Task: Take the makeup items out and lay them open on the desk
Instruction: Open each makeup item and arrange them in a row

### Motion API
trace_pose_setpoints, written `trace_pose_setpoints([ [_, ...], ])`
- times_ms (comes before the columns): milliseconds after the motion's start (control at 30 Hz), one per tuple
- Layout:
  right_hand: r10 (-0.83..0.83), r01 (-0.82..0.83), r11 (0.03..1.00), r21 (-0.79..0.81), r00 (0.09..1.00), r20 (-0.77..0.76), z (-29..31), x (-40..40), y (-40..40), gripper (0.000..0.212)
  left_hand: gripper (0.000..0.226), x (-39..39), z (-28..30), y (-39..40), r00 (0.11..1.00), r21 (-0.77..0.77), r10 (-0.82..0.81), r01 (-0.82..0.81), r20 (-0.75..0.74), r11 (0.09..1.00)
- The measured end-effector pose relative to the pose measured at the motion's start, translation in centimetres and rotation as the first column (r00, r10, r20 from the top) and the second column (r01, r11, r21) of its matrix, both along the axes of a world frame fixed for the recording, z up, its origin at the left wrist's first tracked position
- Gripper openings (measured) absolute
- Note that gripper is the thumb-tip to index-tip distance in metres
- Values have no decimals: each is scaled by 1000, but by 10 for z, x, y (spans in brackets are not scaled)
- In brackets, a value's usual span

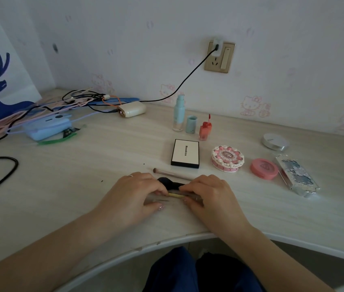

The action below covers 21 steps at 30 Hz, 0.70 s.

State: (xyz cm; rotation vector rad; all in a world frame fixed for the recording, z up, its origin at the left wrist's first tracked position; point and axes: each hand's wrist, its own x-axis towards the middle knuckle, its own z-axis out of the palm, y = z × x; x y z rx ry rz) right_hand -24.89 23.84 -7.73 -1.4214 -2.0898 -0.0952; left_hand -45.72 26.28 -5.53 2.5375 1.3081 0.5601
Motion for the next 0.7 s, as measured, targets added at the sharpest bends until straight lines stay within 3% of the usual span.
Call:
trace_pose_setpoints([
  [300,-28,9,995,-96,980,-199,16,16,2,23,23,14,24,8,984,-37,12,-6,175,999],
  [400,-70,42,987,-157,981,-179,29,29,3,26,23,30,33,19,975,-44,19,-10,224,999],
  [700,-241,226,969,-96,948,-209,62,118,28,24,22,123,62,71,960,-64,-101,121,261,991],
])
